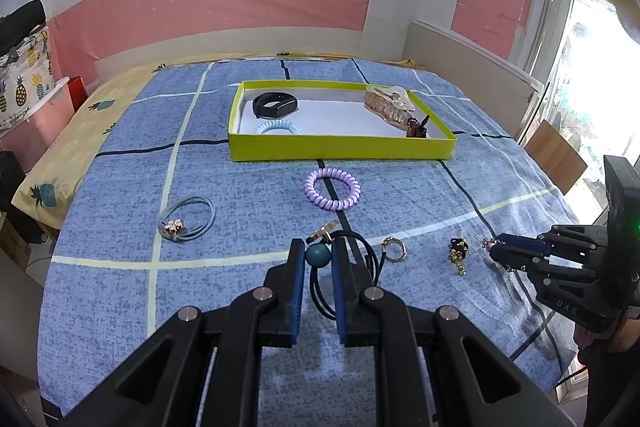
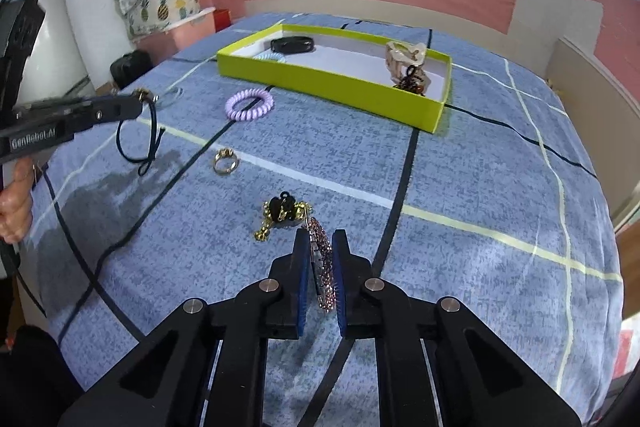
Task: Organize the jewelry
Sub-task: 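Lift the gold necklace with the right tool while the left holds the hair tie, then lower both held items into the box and open both tools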
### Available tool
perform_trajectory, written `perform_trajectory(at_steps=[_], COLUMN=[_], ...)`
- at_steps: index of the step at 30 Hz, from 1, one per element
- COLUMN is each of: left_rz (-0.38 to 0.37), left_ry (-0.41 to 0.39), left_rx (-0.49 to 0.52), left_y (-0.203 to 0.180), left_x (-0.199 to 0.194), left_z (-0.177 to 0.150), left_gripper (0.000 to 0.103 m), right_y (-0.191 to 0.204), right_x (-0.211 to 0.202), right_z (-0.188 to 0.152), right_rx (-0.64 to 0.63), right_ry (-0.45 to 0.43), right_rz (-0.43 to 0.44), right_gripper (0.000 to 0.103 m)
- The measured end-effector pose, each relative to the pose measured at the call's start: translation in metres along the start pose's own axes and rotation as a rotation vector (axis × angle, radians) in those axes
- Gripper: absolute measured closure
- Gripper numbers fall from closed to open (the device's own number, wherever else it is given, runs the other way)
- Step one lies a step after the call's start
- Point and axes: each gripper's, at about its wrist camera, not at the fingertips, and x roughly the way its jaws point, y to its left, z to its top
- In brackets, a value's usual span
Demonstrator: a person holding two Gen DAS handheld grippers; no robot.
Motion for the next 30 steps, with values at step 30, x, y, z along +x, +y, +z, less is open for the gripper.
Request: perform_trajectory(at_steps=[30], left_rz=[-0.013], left_ry=[-0.052], left_rx=[0.023], left_y=[0.008], left_x=[0.049], left_z=[0.102], left_gripper=[0.089], right_y=[-0.016], right_x=[0.029], right_z=[0.127], right_rx=[0.064], right_ry=[-0.139], right_rz=[-0.004], right_gripper=[0.092])
